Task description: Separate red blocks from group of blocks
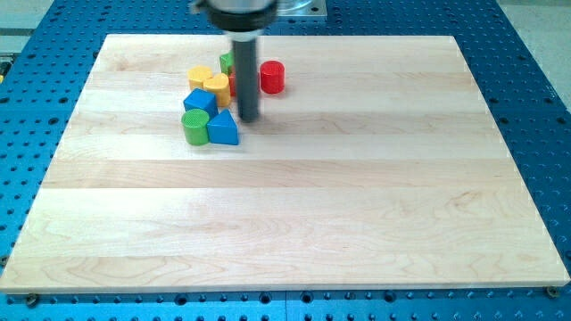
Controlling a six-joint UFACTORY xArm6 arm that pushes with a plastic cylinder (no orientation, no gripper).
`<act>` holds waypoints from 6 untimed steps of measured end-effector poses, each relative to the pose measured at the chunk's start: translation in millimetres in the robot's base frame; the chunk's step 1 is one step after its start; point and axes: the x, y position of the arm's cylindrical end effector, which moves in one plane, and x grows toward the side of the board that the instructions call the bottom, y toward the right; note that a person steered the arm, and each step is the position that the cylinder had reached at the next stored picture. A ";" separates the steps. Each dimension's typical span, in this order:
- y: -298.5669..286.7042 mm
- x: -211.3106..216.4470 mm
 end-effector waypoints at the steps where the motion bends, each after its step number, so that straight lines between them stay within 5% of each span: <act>1: -12.2 -28.1; 3: 73.9 -47.3; 5: 77.7 -82.5; 6: 136.3 -50.6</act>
